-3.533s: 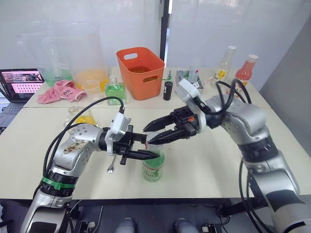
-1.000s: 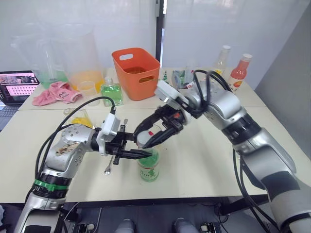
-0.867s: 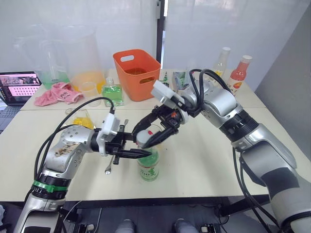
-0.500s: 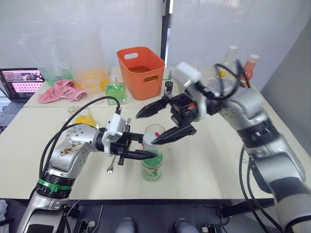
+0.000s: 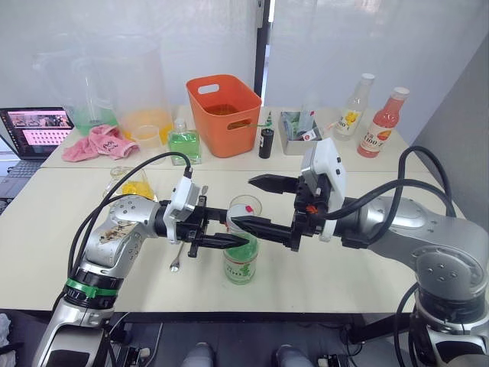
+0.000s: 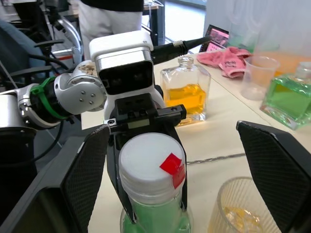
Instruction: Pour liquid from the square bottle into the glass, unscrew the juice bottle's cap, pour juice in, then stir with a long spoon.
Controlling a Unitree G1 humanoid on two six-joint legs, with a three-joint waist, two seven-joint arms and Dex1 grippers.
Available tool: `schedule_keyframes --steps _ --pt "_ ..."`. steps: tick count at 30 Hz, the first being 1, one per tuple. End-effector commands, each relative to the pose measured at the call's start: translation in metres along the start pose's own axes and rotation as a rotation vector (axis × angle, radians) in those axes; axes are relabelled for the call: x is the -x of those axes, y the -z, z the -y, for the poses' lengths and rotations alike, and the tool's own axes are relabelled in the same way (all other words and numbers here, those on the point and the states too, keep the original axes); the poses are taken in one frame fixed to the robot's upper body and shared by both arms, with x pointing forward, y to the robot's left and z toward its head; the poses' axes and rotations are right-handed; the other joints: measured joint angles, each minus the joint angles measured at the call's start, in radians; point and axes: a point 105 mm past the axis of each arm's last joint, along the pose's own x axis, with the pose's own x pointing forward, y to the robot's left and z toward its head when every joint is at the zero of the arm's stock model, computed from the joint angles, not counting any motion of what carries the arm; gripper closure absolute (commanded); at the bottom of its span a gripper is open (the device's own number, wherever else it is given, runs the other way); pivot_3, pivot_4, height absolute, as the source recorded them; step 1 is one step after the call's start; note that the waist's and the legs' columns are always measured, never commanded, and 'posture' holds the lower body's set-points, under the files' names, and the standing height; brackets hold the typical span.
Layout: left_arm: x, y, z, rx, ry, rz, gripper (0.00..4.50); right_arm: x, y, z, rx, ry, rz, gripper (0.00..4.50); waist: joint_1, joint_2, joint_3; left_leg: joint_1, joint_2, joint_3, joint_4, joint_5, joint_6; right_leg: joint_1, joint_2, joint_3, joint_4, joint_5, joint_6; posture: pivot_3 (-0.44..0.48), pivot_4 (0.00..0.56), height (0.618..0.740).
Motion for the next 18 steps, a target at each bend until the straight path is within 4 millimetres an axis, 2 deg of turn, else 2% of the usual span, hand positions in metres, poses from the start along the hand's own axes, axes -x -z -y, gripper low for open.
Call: schedule_keyframes --steps 1,12,18 --pt "-0.002 0.003 -0.002 -0.001 0.003 -0.027 2.75 0.004 -0.005 -0.004 0.012 0.004 0.011 0.10 0.000 0.000 0.000 0.000 0.000 0.000 0.000 0.000 0.000 0.000 0.000 0.000 0.000 0.000 0.000 0.000 0.150 0.739" --pt "-0.003 0.003 -0.004 0.000 0.008 -0.028 2.75 -0.002 0.008 -0.009 0.018 -0.002 -0.046 0.10 0.000 0.000 0.000 0.000 0.000 0.000 0.000 0.000 0.000 0.000 0.000 0.000 -0.001 0.000 0.000 0.000 0.150 0.739" --pt "-0.003 0.003 -0.003 0.002 0.006 -0.030 2.75 -0.007 0.006 -0.007 0.019 0.002 -0.034 0.10 0.001 0.000 0.000 -0.001 0.000 0.000 0.000 0.000 0.000 0.000 0.000 0.000 -0.001 0.000 0.000 0.000 0.150 0.739"
